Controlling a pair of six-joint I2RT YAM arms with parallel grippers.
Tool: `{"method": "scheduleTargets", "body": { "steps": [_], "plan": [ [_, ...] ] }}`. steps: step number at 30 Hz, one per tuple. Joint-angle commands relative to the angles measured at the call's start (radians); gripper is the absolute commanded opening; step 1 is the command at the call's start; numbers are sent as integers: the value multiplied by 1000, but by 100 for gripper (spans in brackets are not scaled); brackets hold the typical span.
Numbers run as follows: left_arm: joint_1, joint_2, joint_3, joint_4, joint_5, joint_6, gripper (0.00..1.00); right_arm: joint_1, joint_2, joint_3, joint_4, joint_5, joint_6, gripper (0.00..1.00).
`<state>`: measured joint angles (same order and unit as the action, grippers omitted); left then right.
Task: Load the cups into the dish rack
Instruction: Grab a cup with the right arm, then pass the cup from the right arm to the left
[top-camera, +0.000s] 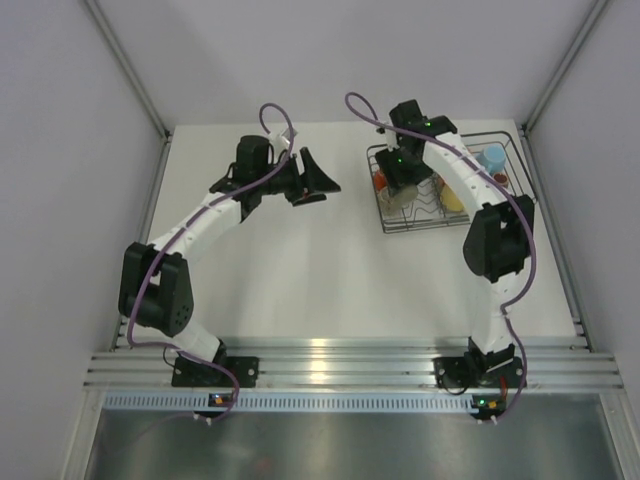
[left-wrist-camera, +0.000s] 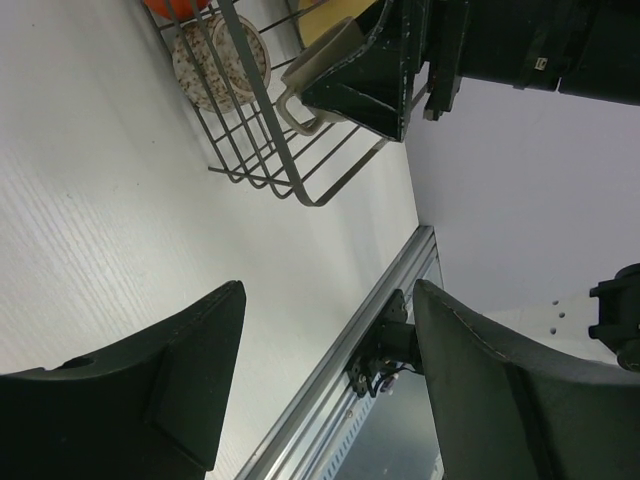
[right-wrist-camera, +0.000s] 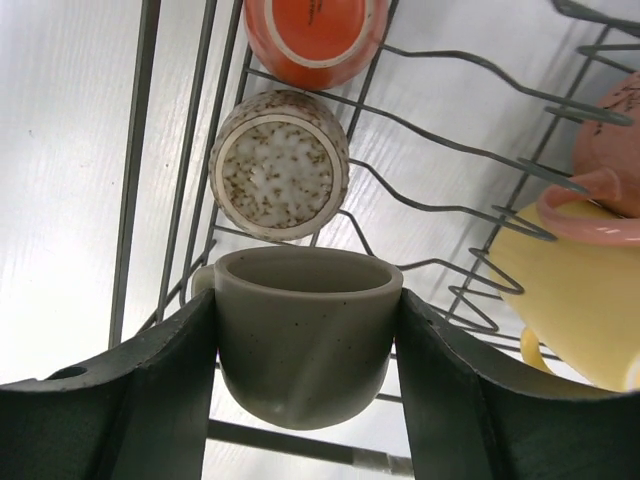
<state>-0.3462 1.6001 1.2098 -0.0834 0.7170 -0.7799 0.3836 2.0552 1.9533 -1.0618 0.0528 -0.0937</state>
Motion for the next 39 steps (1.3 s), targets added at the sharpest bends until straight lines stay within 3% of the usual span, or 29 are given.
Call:
{"method": "scheduleTargets", "body": {
  "steps": [1,9,14,24,39],
  "plan": [
    [-4,-20,45,46,6,39,73,-12,-101,84,-12,42,28,4],
    [-48,-20,53,212,19,36,76,-54,-165,191,-59,6,88,3],
    [-117,12,82,316,15,34,75,-78,-213,211,-69,-132,221,3],
    [-180,46,103,375,-45,53,75,-81,-348,69,43,-436,393,3],
    [-192,20,71,445,-93,25,70,-45,-431,-40,129,-528,460,2]
  ]
}}
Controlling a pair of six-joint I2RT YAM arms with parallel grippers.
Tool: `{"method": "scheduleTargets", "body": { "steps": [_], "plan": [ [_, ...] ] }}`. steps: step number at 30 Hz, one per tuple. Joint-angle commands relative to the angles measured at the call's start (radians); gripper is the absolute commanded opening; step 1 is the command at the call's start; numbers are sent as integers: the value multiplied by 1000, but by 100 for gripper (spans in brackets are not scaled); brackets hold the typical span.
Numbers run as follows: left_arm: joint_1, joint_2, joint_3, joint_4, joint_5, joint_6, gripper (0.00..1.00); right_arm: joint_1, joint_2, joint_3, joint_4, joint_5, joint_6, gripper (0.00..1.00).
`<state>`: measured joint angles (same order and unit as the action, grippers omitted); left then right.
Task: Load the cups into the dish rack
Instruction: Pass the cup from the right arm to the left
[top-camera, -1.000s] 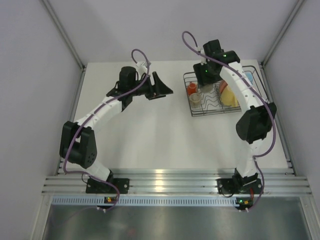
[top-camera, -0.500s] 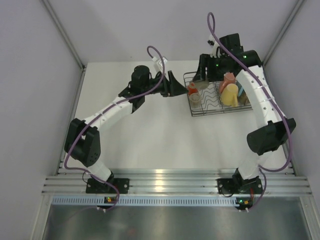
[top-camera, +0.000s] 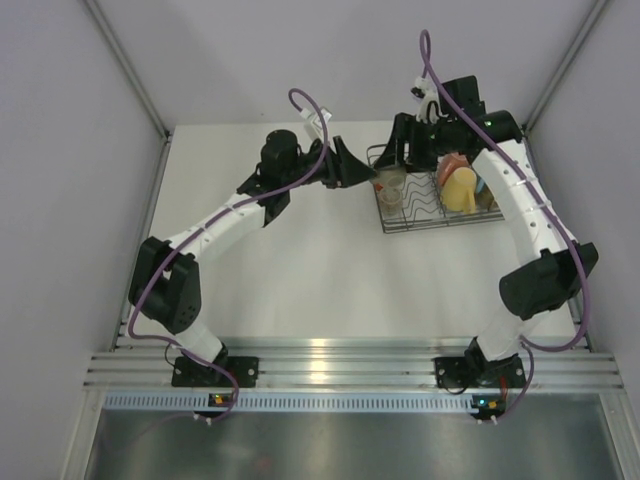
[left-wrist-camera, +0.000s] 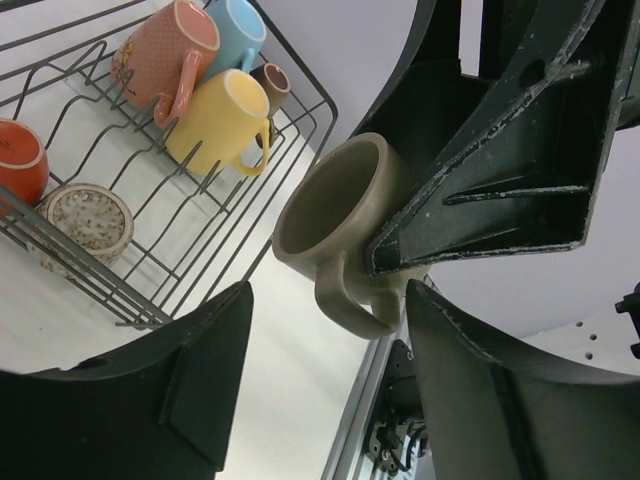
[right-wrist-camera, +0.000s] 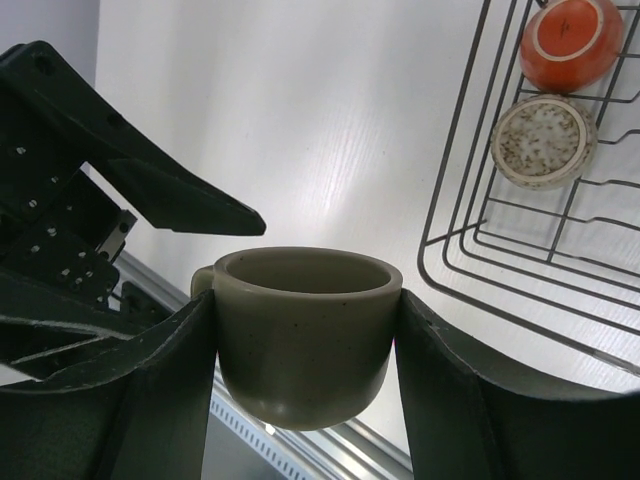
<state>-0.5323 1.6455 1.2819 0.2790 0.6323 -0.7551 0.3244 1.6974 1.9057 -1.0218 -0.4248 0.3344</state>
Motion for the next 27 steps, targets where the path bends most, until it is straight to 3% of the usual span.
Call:
{"method": "scheduleTargets", "body": {
  "steps": [1,7,8,11,21,25,27],
  "plan": [
    [-6,-23,-1,86,-5,-9,66,15,-73,9,88,-51,32,2],
    [-9,-9,-1,114,7,-46,35,38,-82,-7,92,-37,28,2],
    [-9,-1,2,114,13,-52,23,39,-82,-5,89,-35,28,2],
    [-15,5,5,114,18,-62,0,39,-79,-4,81,-26,17,2],
    [-18,-26,-36,134,-14,-119,0,42,-93,-56,135,-28,21,3],
    [-18,-21,-55,108,-31,-112,0,42,-91,-69,163,-34,28,10],
    [-17,-24,-59,71,-45,-105,0,42,-93,-79,176,-34,31,20]
  ]
}}
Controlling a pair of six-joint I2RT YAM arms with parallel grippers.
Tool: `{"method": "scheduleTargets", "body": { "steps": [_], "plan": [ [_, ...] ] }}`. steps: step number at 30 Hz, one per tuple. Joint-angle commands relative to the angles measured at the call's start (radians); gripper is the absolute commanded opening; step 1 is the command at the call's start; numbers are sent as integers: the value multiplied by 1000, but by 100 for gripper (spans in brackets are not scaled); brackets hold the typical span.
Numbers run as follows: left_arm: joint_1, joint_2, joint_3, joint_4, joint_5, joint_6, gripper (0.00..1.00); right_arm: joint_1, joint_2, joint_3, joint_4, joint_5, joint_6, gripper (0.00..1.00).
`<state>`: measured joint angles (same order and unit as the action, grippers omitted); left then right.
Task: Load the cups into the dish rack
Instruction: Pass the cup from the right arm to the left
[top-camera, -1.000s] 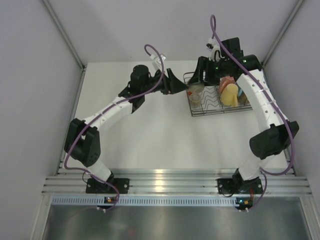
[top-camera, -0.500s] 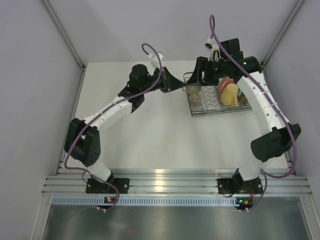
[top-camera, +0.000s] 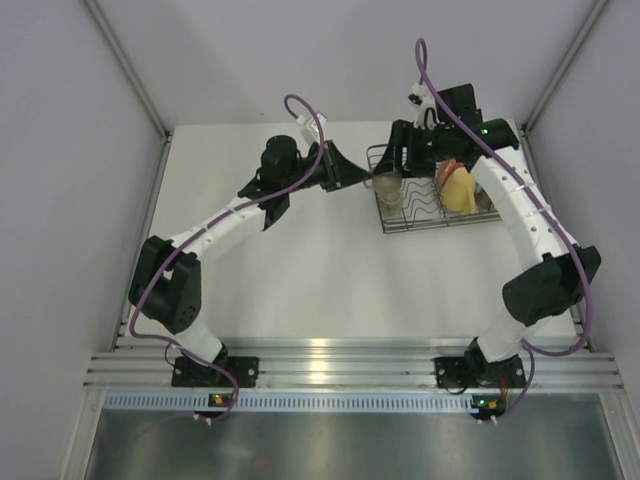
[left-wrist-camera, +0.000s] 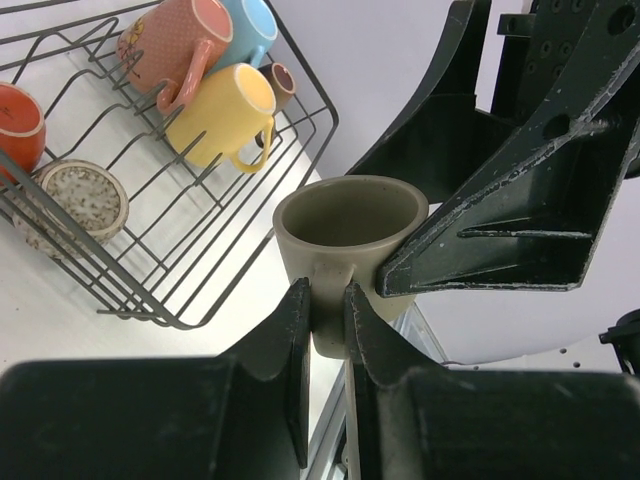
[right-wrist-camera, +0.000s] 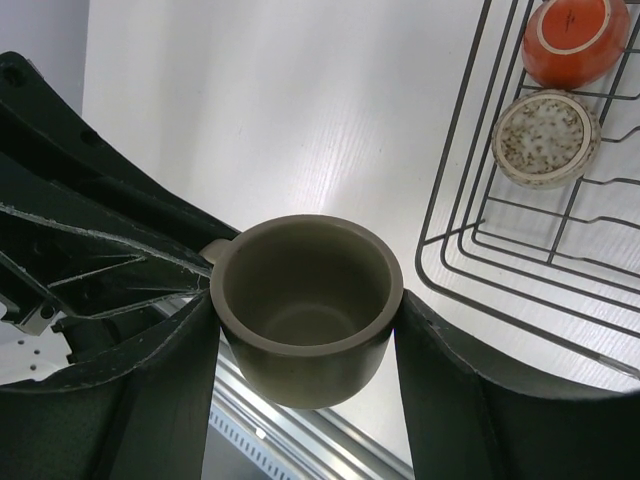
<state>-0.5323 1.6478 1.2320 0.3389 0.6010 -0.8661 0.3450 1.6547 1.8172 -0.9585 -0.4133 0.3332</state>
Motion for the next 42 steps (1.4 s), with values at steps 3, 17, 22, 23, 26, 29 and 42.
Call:
{"method": "scheduleTargets", "body": {
  "steps": [3,17,22,23,26,29,42],
  "plan": [
    [-8,-31,-12,-34,-33,9,0,23,-61,-7,138,-33,24,33],
    [14,-74,-45,-84,-4,9,0,20,-95,-44,248,7,-20,48],
    [15,-109,-46,-87,19,4,0,19,-85,-56,276,-15,-16,50],
    [15,-114,-45,-87,28,7,0,17,-84,-61,280,-18,-10,50],
    [15,-138,-42,-96,39,16,0,18,-87,-82,300,-21,-2,51],
    [17,-141,-42,-138,36,36,0,17,-101,-102,336,-18,12,52],
    [18,-175,-91,-136,39,53,0,-4,-157,-193,494,-59,67,63]
  ]
}}
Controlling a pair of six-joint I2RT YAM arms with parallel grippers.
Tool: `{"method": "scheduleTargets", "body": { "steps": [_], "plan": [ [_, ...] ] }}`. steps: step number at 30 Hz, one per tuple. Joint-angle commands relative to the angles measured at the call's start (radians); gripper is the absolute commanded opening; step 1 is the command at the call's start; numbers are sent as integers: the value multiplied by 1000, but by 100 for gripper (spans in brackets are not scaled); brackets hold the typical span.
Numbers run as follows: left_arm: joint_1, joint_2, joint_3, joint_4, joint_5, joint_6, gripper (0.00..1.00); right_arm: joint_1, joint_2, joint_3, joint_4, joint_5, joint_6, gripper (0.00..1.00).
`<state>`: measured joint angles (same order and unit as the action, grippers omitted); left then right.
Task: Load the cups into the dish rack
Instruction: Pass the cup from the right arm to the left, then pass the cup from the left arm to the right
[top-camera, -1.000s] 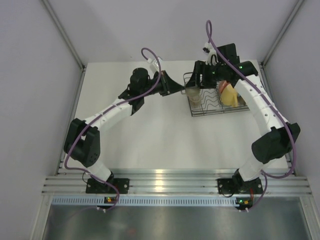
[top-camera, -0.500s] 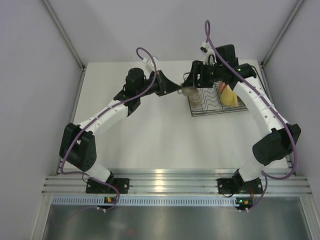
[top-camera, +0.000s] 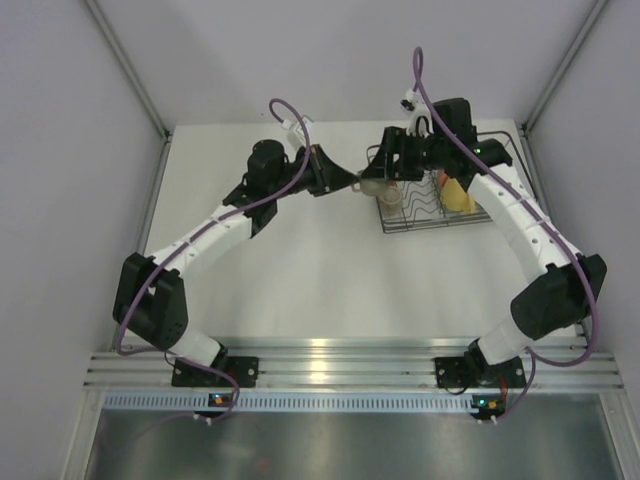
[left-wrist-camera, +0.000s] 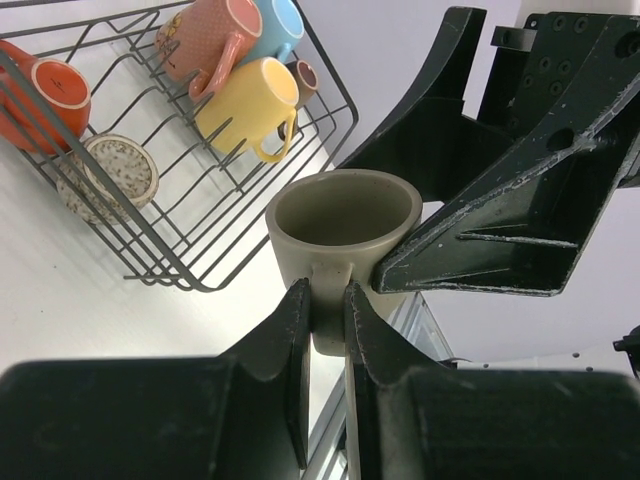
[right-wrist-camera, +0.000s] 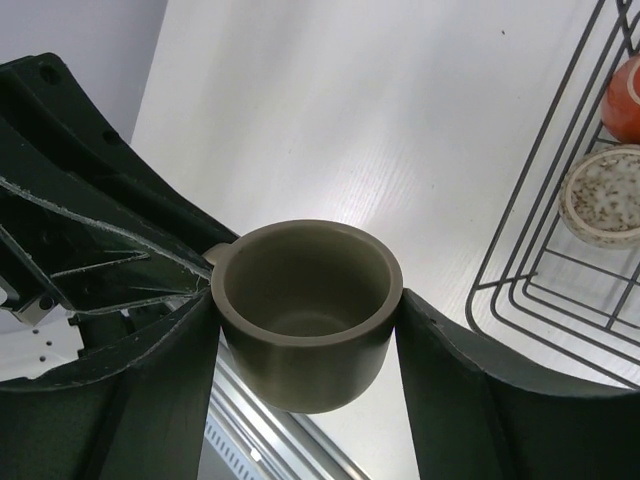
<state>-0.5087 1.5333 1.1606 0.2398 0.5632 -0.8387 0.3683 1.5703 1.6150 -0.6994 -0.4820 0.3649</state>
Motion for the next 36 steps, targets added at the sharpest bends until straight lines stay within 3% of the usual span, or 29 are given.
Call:
{"method": "scheduleTargets", "body": {
  "steps": [1,5,12,20,24,32,36],
  "plan": [
    [-7,-64,-19,-37,78,29,0,-29,-70,0,245,-10,48,64],
    [-5,-78,-18,-39,79,32,0,-28,-69,-35,320,-50,75,68],
    [-7,-85,-18,-39,78,26,0,-28,-70,-43,351,-69,63,82],
    [4,-81,-3,-88,24,-14,0,-29,-131,-104,388,14,51,83],
    [45,-42,13,-102,76,-175,0,-28,-225,-199,442,71,-52,83],
    [70,45,131,-117,283,-388,0,-29,-341,-306,409,14,-195,83],
    [79,44,73,18,340,-581,0,-28,-371,-329,406,29,-198,83]
  ]
}}
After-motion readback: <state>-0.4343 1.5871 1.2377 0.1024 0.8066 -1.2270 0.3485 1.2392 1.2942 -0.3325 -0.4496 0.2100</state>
